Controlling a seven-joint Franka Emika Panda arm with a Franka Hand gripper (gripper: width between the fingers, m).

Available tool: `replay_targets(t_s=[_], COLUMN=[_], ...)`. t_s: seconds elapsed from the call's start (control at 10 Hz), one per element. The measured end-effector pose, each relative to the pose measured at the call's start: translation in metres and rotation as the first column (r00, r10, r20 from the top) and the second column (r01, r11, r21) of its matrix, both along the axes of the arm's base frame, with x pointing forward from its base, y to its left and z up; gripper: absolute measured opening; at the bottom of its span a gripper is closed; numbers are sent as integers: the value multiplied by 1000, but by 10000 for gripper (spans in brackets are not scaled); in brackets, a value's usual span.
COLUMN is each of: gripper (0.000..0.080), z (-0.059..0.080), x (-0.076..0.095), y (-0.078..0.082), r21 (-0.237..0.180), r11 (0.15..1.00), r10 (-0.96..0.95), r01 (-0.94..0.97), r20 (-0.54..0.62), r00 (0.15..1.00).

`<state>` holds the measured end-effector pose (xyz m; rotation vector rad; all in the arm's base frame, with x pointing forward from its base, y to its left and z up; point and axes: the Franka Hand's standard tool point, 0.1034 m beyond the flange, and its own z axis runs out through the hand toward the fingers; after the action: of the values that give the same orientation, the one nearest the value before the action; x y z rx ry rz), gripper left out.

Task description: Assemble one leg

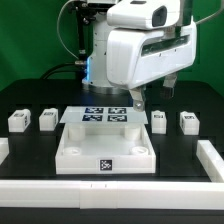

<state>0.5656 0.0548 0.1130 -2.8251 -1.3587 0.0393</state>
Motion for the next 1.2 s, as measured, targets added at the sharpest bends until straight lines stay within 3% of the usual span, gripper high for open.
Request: replay_targets(t_s=[1.2], gripper=[650], z=[-4], x=[-1], y=[-2], r21=[0], r11=[1000], r10=[14], r01=[-14], r20=[-6], r00=[1000])
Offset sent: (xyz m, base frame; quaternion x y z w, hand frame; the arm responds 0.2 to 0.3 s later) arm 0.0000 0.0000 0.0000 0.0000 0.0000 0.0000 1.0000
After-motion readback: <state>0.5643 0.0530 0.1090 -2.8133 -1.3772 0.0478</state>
